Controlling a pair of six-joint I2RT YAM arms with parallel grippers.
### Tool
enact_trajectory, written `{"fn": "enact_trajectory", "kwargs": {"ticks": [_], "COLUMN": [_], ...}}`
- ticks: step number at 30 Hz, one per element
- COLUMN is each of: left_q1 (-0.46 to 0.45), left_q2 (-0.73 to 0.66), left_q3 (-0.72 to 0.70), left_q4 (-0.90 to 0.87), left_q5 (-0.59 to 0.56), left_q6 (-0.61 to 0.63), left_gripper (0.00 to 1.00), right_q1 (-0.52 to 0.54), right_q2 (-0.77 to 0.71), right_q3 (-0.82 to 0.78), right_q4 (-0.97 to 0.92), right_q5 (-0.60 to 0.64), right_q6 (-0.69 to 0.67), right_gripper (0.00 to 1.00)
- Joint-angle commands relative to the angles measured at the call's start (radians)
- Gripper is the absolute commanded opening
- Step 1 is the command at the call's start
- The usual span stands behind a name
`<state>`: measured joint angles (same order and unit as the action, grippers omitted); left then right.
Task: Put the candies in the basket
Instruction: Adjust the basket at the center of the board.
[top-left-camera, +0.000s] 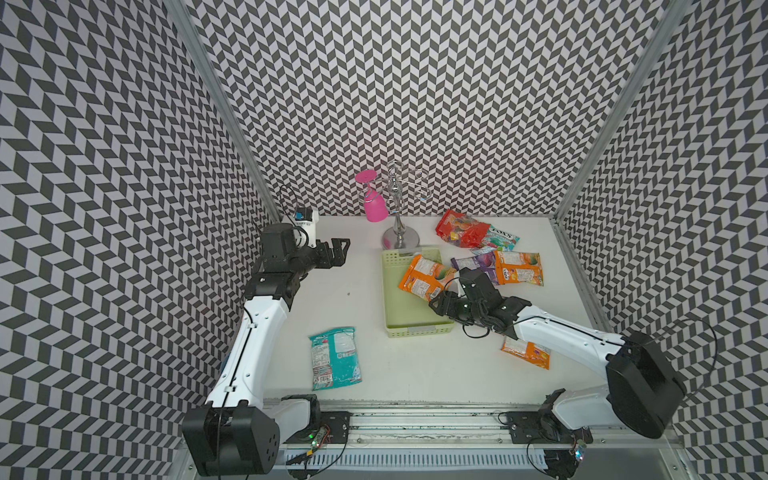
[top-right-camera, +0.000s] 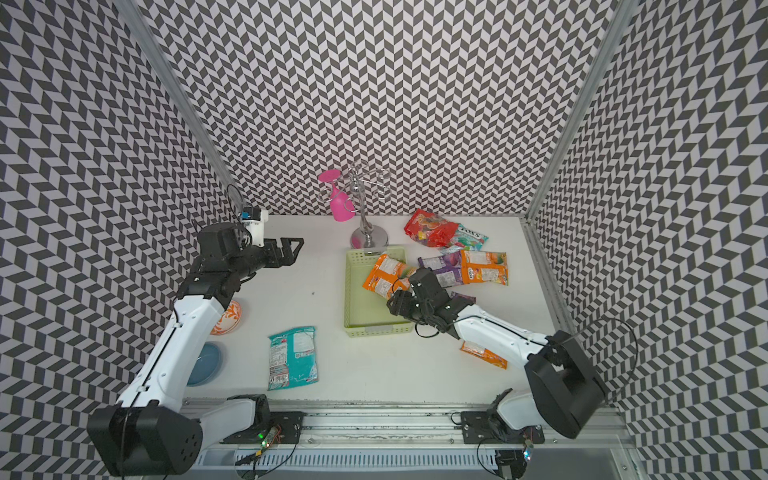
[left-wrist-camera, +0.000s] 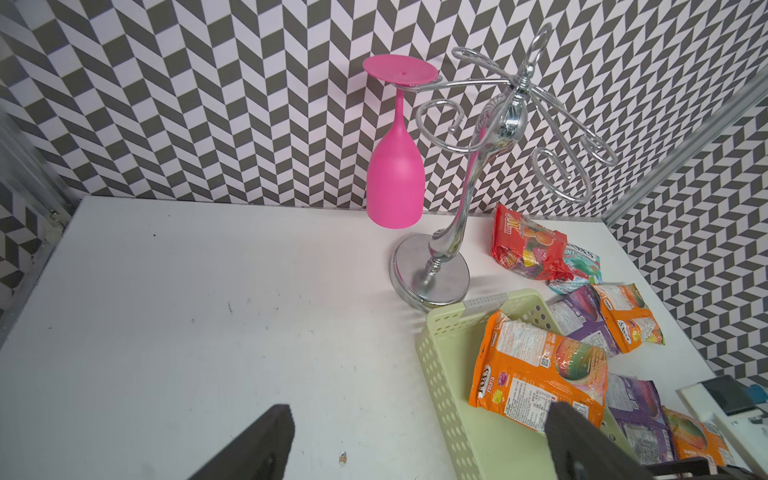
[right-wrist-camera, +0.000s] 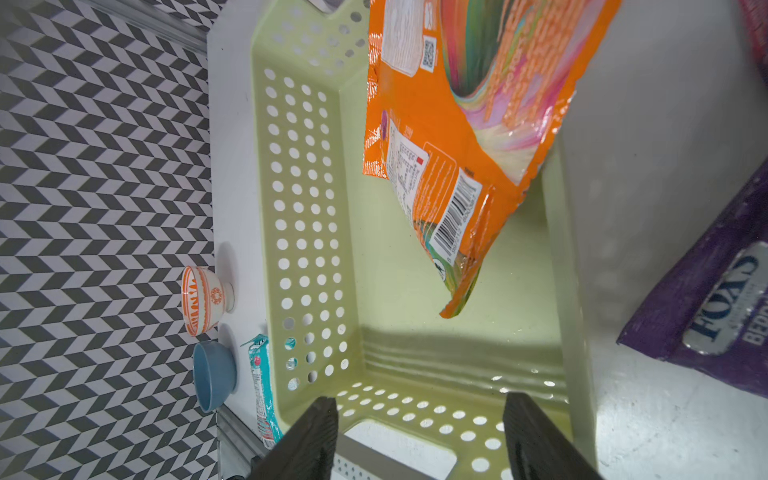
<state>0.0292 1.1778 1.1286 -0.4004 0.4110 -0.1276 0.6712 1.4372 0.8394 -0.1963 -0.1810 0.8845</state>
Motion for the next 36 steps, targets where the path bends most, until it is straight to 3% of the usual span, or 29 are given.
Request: {"fn": "enact_trajectory", "kwargs": {"ticks": [1, 7, 11, 13, 16, 18, 19, 27, 31, 36], "left_q1": [0.016, 0.004, -0.075, -0.117, -0.168, -0.213, -0.237, -0.343, -0.376, -0.389], "left_q2": [-0.030, -0.024, 0.011, 0.038, 0.079, 0.120, 0.144, 0.361, 0.416, 0.413], "left_q3": [-0.006, -0.052, -0.138, -0.180, -0.245, -0.265, -0.264, -0.208, -0.188, -0.182], "left_q4": [0.037, 0.055, 0.088, 0.114, 0.172, 0.198, 0.203, 0.193, 0.182, 0.159], "left_q5": [0.031, 0.071, 0.074, 0.058, 0.067, 0.070, 0.063, -0.021, -0.041, -0.088], "left_q6": [0.006, -0.005, 0.001, -0.011, -0.054, -0.067, -0.066, -0.071, -0.051, -0.019], "left_gripper": [0.99, 0.99, 0.99, 0.99, 0.99, 0.99, 0.99, 0.94, 0.79, 0.41], "right_q1": [0.002, -0.004, -0.011, -0.020, -0.027, -0.028, -0.028, -0.027, -0.018, -0.010], "right_q2": [0.047, 0.132, 0.186, 0.203, 0.208, 0.208, 0.206, 0.190, 0.183, 0.197], "right_q3": [0.043, 0.101, 0.164, 0.186, 0.191, 0.196, 0.198, 0.221, 0.239, 0.289], "right_q4": [0.076, 0.116, 0.097, 0.089, 0.098, 0.091, 0.086, 0.036, -0.008, -0.103], "right_q5": [0.002, 0.053, 0.110, 0.123, 0.124, 0.121, 0.121, 0.087, 0.076, 0.044], "right_q6": [0.016, 0.024, -0.024, -0.048, -0.079, -0.095, -0.102, -0.169, -0.207, -0.295], "right_gripper": [0.66, 0.66, 0.60, 0.47, 0.17, 0.03, 0.00, 0.00, 0.00, 0.00]}}
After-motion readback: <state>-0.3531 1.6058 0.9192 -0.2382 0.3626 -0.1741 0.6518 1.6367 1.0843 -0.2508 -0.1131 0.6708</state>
